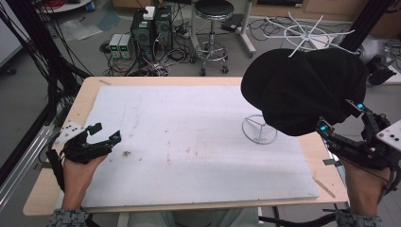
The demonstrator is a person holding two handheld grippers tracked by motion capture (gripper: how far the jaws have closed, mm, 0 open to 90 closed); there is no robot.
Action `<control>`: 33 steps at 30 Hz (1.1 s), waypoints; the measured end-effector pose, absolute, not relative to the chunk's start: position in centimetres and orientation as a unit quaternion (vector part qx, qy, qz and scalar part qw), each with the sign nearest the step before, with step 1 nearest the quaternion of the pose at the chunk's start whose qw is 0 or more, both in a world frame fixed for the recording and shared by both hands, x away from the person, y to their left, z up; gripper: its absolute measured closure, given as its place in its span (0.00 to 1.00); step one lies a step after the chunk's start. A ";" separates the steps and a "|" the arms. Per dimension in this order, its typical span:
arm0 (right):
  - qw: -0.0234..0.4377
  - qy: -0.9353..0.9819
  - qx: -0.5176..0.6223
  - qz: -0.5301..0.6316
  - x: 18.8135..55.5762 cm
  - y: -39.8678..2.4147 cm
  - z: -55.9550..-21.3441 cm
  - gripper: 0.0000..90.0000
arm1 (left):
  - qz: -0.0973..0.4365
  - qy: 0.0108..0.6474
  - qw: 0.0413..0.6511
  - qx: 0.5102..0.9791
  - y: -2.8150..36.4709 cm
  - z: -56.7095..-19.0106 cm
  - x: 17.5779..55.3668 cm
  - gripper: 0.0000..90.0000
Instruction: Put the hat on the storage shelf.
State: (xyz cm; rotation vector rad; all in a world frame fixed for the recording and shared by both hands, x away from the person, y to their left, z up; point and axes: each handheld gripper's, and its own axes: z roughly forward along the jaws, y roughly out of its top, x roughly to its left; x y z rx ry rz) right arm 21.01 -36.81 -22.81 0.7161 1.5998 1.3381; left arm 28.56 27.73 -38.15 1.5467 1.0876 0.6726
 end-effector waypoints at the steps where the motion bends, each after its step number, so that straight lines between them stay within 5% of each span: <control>1: 0.450 0.648 0.291 0.541 21.0 -36.8 -22.8 0.30 | 0.282 0.458 0.538 0.650 27.7 -38.1 28.6 0.21; 33: 0.450 0.611 0.315 0.570 17.9 -37.0 -22.9 0.24 | 0.283 0.456 0.537 0.651 27.6 -38.1 28.6 0.21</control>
